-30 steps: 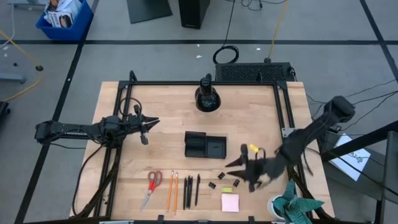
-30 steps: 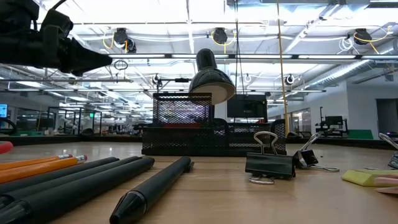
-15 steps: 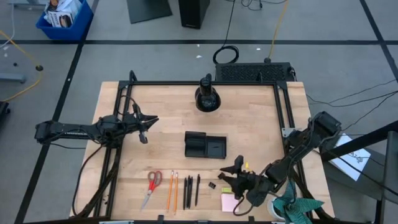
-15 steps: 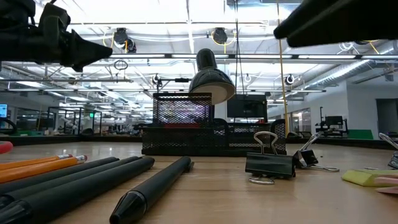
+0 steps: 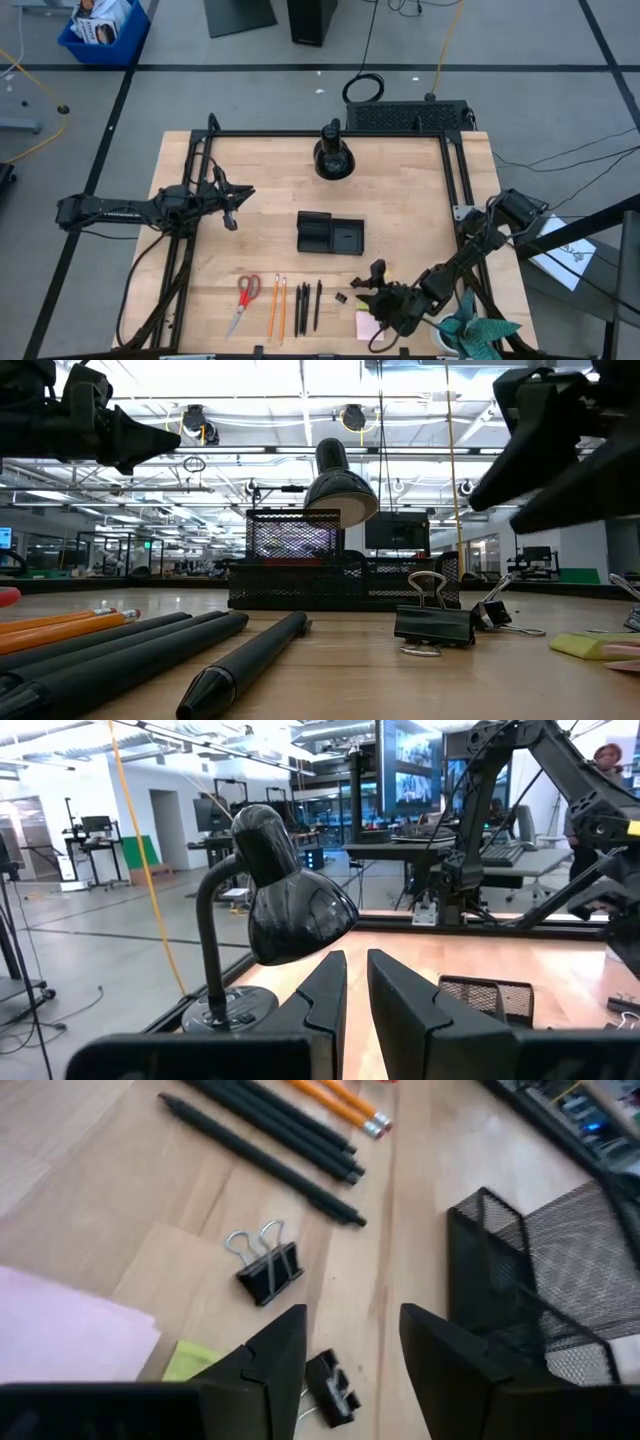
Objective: Pick and place office supplies into organizer
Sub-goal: Put the black binder clip into the black desk organizer
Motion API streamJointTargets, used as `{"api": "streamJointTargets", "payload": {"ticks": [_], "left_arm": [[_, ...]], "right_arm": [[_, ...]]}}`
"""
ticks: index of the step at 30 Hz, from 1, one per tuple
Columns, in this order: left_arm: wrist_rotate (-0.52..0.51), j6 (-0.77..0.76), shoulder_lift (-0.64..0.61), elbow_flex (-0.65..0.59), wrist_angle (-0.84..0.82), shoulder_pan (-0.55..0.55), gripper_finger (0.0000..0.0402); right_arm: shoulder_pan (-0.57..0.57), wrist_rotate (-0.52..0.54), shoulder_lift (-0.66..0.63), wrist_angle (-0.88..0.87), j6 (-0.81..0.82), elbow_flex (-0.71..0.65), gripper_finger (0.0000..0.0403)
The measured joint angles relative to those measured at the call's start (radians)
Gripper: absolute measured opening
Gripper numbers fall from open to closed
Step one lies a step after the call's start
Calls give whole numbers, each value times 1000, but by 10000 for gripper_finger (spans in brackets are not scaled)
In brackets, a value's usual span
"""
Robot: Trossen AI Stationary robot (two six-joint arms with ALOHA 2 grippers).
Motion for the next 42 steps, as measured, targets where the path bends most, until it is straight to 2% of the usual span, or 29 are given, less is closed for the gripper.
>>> {"api": "streamJointTargets", "payload": {"ticks": [10, 16, 25, 35, 42], "left_arm": [[0, -5, 0, 0, -4, 0, 51], [0, -5, 0, 0, -10, 0, 51], [0, -5, 0, 0, -10, 0, 51], [0, 3, 0, 0, -10, 0, 51], [0, 3, 0, 0, -10, 0, 51]], "right_arm": [[-38, -96, 0, -85, 102, 0, 151], [-50, -99, 8, -131, 144, 0, 148], [-69, -99, 55, -132, 105, 0, 136], [-69, -99, 55, -84, 28, -1, 110], [-75, -148, 55, -108, 41, -1, 65]]}}
